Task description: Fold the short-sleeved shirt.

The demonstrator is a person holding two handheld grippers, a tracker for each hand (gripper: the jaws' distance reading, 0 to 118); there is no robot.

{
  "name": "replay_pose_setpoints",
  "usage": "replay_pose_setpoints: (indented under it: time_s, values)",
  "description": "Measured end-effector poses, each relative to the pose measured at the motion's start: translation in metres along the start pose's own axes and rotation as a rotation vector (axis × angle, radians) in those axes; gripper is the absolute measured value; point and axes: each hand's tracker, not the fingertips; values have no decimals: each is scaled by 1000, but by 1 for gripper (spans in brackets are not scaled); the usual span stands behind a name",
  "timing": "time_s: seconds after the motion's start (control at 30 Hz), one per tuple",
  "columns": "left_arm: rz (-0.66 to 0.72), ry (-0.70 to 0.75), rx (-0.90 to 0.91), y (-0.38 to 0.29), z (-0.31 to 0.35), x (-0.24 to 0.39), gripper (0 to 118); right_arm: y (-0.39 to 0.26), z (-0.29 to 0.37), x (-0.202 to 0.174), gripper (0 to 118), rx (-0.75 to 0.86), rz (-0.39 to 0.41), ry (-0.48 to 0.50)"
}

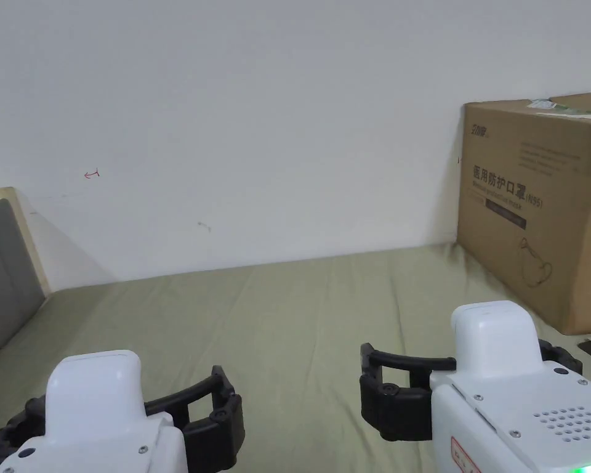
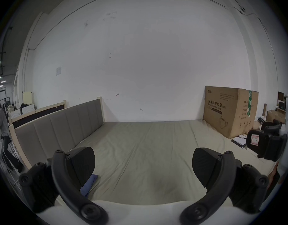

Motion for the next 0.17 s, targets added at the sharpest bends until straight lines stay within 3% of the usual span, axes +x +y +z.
replay_pose_setpoints:
  time_s: [0.17]
  values:
    - [0,-41,-5,2,1,1,117,-1,-1,2,118,-3,-7,-3]
